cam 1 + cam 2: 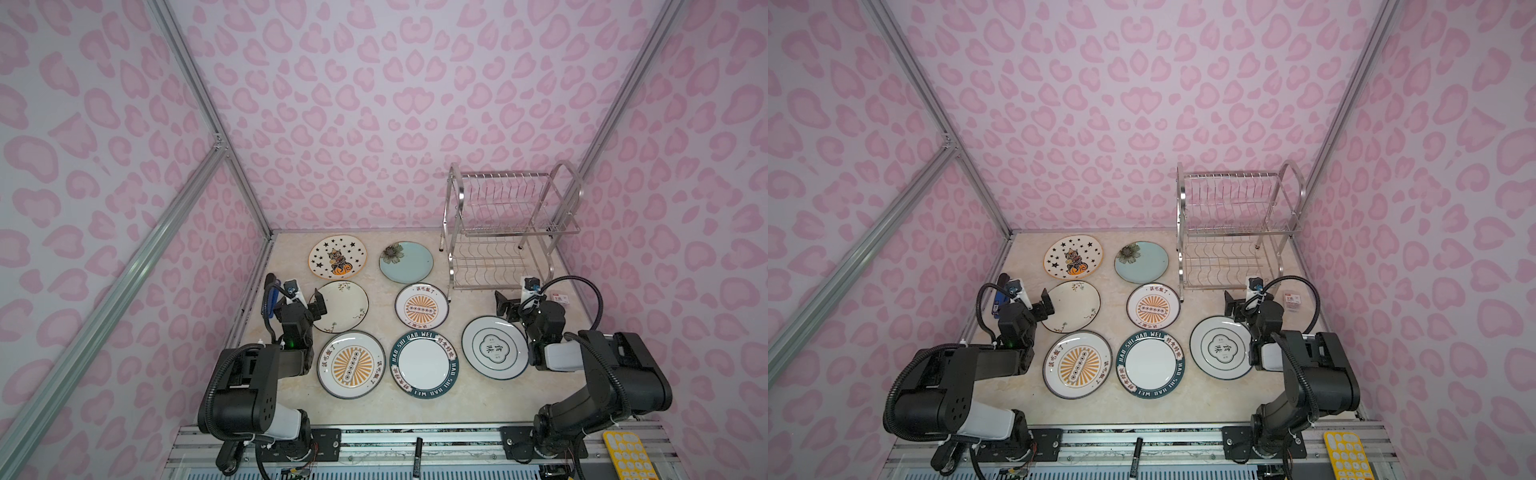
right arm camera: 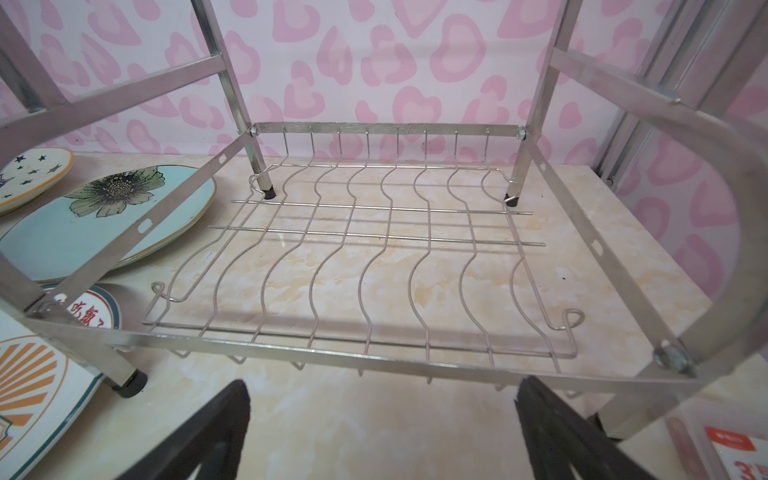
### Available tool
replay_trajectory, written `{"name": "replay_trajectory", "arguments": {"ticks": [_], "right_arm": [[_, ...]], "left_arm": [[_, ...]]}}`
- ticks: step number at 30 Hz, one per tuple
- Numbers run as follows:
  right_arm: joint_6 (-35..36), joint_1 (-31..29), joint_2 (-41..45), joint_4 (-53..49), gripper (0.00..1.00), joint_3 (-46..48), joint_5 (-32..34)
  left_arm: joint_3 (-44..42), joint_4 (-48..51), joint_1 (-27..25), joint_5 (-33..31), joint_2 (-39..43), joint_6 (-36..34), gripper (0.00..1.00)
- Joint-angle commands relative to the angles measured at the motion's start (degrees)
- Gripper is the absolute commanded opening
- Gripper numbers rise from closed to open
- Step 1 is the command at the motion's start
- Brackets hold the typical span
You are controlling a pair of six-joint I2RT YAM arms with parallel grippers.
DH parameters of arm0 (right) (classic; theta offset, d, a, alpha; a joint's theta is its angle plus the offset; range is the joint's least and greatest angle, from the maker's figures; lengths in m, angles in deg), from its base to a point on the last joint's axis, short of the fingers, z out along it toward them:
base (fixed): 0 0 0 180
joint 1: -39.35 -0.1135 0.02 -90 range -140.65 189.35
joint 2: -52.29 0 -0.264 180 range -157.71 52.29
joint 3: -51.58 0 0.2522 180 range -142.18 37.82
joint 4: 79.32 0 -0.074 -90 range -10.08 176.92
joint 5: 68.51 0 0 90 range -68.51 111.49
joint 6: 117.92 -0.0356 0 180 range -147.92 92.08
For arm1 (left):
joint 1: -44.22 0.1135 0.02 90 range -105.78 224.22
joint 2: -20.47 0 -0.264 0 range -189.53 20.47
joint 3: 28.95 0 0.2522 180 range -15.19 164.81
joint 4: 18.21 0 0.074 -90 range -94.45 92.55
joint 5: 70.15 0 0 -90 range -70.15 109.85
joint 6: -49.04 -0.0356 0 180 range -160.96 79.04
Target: Load the plates into the dish rack
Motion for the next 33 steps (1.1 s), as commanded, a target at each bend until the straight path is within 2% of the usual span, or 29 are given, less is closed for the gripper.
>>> {"name": "replay_trajectory", "arguments": {"ticks": [1,7,10,21,24,30,33], "right_arm": [[0.1,0.0,-0.3,1.5,0.96,0.2,0.5],[0.1,0.0,-0.4,1.3,1.0,0.0,0.6],[0.0,-0.6,-0.2,0.4,1.0,-0.3,2.9],[0.0,-0.8,-0.2,0.2,1.0,-0.3,3.7],[0.8,-2.3,0.1,0.1,1.0,0.0,6.7],[0.7,-2.2,0.2,0.6,1.0,0.1,6.8],[1.4,-3.9,1.8,-1.4,1.0,0.1,10.8]], "left_arm": [[0.0,-1.6,0.0,-0.3,0.1,0.1,0.97],[0.0,-1.6,0.1,-0.3,0.0,0.1,0.98],[0.0,-1.6,0.0,-0.3,0.0,0.1,0.98],[0.1,-1.5,0.0,-0.3,0.0,0.1,0.98],[0.1,-1.5,0.0,-0.3,0.1,0.1,0.98],[-0.2,-1.9,0.0,-0.4,0.2,0.1,0.98],[1.2,2.7,-0.4,-3.7,2.9,0.7,0.98]]}}
